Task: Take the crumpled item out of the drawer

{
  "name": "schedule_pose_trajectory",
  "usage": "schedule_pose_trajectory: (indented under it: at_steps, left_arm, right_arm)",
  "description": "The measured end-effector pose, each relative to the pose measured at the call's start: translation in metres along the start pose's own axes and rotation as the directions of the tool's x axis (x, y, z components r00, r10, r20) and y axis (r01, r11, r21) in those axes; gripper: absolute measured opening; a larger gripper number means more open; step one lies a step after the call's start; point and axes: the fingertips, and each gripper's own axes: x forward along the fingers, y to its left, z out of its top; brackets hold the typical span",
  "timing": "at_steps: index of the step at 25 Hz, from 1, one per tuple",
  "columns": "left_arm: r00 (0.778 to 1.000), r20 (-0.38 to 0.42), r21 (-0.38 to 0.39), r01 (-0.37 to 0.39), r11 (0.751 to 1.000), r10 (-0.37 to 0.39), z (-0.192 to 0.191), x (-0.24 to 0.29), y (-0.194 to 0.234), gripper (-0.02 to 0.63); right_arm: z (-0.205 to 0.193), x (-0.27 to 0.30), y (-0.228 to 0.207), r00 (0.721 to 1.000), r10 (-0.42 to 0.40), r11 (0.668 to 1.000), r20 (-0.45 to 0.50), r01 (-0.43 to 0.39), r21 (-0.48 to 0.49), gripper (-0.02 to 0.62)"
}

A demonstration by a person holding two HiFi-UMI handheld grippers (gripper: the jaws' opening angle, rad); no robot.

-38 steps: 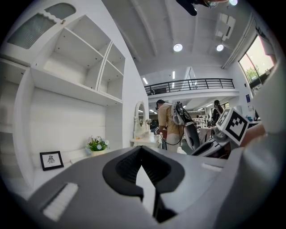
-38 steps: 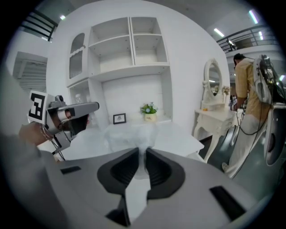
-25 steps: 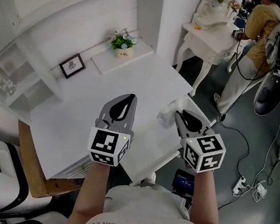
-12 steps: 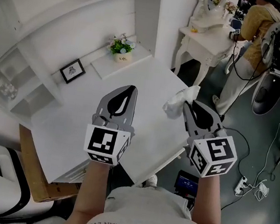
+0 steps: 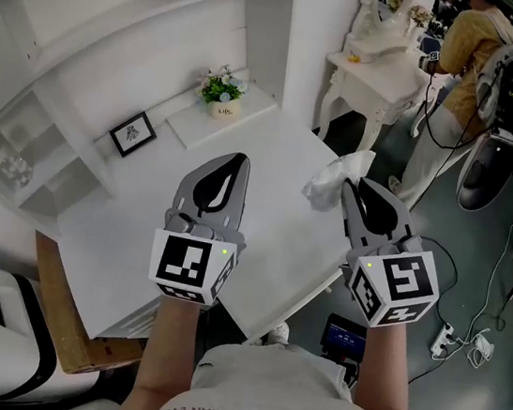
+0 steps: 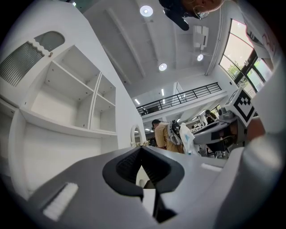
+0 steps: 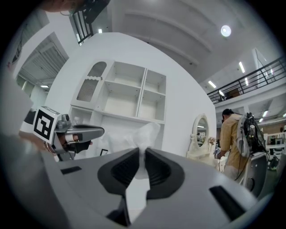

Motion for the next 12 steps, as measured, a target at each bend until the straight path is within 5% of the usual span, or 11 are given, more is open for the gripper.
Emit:
schedule_pose_trajectory:
  at_steps: [12]
  left_arm:
    - [1.000, 0.023, 0.024, -0.005, 1.000, 0.005, 0.0091, 0.0030, -0.0017, 0.008]
  right_arm:
    - [0.0039, -0.0024, -0.0087, 1.000, -0.023, 1.000, 0.008, 0.023, -0.009, 0.048]
